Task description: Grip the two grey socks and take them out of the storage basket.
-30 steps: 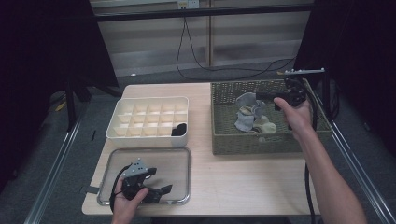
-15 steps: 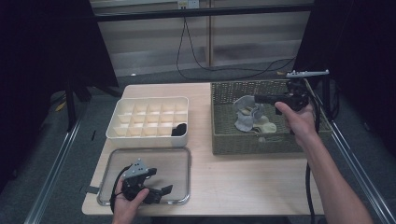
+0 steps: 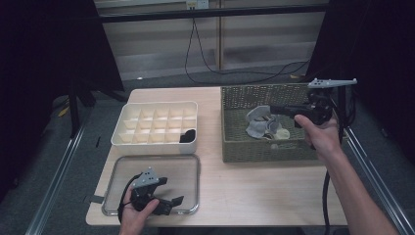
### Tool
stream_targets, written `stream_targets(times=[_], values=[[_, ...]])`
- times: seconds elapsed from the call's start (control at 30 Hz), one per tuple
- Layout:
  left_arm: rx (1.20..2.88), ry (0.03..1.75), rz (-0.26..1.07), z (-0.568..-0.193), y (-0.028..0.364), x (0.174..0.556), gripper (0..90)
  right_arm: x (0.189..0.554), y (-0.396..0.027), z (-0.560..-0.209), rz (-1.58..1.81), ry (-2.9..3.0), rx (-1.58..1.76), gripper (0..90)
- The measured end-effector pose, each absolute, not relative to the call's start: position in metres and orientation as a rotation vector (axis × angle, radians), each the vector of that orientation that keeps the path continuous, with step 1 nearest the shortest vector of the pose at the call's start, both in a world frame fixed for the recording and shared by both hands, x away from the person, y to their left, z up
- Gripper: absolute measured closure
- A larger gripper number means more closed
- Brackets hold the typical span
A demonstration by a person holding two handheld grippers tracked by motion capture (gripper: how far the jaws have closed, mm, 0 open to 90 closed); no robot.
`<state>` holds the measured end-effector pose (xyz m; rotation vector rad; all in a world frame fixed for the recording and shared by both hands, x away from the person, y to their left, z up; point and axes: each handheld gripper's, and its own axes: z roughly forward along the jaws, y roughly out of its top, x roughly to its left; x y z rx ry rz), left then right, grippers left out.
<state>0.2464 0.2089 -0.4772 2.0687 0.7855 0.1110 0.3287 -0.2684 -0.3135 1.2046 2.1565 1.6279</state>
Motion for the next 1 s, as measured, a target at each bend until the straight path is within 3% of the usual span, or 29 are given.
stream_targets(times=[0.43, 1.0], values=[[2.083, 0.737, 0.101, -0.475, 0.196, 0.241, 6.7, 0.296, -0.266, -0.307, 1.663, 2.146, 1.173, 88.0], [2.048, 0.698, 0.091, -0.470, 0.172, 0.242, 5.7, 0.258, -0.247, -0.331, 1.715, 2.208, 1.171, 87.9]])
